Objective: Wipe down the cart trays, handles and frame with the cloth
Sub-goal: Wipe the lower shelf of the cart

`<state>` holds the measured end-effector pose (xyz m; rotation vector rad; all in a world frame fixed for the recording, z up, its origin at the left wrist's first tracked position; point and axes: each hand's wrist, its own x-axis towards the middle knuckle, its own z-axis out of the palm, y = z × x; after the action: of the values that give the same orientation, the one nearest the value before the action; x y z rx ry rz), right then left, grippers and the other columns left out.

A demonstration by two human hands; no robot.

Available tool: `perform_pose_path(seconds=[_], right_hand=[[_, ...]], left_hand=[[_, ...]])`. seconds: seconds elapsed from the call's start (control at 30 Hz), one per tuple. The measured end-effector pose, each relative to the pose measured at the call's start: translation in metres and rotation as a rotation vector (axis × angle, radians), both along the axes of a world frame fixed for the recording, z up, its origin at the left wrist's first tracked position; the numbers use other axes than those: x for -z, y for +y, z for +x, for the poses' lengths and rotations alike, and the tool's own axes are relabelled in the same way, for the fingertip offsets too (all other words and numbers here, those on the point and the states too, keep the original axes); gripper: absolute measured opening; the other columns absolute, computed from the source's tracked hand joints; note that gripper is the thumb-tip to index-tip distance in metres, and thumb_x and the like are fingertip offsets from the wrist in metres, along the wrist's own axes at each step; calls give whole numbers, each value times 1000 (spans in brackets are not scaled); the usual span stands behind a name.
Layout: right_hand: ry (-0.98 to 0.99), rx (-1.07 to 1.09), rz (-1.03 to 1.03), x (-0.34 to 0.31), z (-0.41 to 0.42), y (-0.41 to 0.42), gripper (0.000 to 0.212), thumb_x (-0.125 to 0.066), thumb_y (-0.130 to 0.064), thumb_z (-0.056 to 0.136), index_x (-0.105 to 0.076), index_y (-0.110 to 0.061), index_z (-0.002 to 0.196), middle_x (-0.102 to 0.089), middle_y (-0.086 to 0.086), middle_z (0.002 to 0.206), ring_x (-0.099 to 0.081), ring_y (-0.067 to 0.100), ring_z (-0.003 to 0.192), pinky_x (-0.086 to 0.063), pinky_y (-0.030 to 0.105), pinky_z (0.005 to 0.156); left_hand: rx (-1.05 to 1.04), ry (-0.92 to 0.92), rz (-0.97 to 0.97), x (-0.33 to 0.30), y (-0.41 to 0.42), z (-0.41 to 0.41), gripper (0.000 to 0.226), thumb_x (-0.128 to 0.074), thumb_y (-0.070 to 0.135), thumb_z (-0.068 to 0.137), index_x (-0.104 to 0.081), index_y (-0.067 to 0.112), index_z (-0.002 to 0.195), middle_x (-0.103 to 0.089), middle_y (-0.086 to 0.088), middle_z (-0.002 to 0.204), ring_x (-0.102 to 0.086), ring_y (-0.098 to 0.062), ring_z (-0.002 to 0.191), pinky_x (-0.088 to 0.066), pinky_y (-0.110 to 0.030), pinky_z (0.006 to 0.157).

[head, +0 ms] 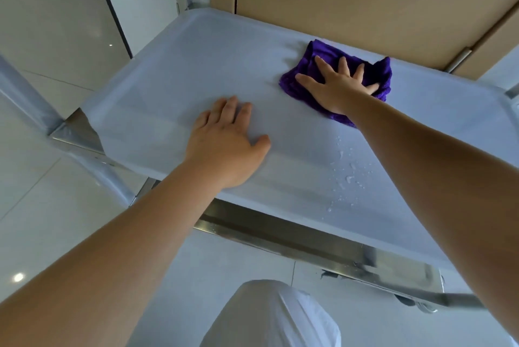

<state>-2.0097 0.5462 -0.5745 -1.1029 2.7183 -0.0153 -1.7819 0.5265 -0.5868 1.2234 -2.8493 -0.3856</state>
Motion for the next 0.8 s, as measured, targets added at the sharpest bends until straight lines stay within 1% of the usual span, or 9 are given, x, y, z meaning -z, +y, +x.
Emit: perform_pose_path(seconds=[0.27, 0.37, 0.47, 0.63, 0.8], right_hand=[[-5, 57, -24, 4, 49, 40, 77, -18, -82, 80, -3, -47, 146, 7, -1, 159, 12, 36, 143, 3, 69, 105], [-4, 46, -13, 4, 64, 51, 75, -18, -81, 80, -2, -48, 146, 7, -1, 159, 13, 37, 143, 3, 69, 105], [2, 16, 0, 4, 77, 63, 74, -17, -80, 81, -1, -48, 146, 8, -1, 159, 13, 37, 143, 4, 69, 105], [11, 2, 13, 4, 98, 77, 72, -16, -79, 82, 1, -49, 145, 8, -1, 159, 13, 36, 143, 3, 68, 106], [-6, -110, 33, 3, 113, 97, 70, -19, -79, 81, 3, -53, 143, 11, -4, 158, 15, 32, 144, 3, 67, 106]], left_hand=[[43, 18, 0, 3, -2, 4, 63, -24, 48, 95, -8, 18, 149, 2, -6, 158, 4, -22, 144, -2, -38, 114], [61, 17, -11, 3, -2, 3, 62, -19, 49, 97, -10, 17, 149, 0, -7, 158, 2, -22, 144, -3, -39, 114], [71, 0, -14, 2, -2, 3, 63, -12, 52, 97, -9, 16, 149, 0, -8, 158, 2, -23, 144, -4, -40, 114], [79, -18, -3, 0, -2, 4, 67, -8, 55, 95, -4, 16, 150, 2, -9, 158, 3, -23, 144, -3, -40, 114], [70, 25, 34, 0, -2, 7, 67, -7, 57, 95, 2, 20, 150, 5, -10, 157, 2, -25, 144, -2, -40, 114]])
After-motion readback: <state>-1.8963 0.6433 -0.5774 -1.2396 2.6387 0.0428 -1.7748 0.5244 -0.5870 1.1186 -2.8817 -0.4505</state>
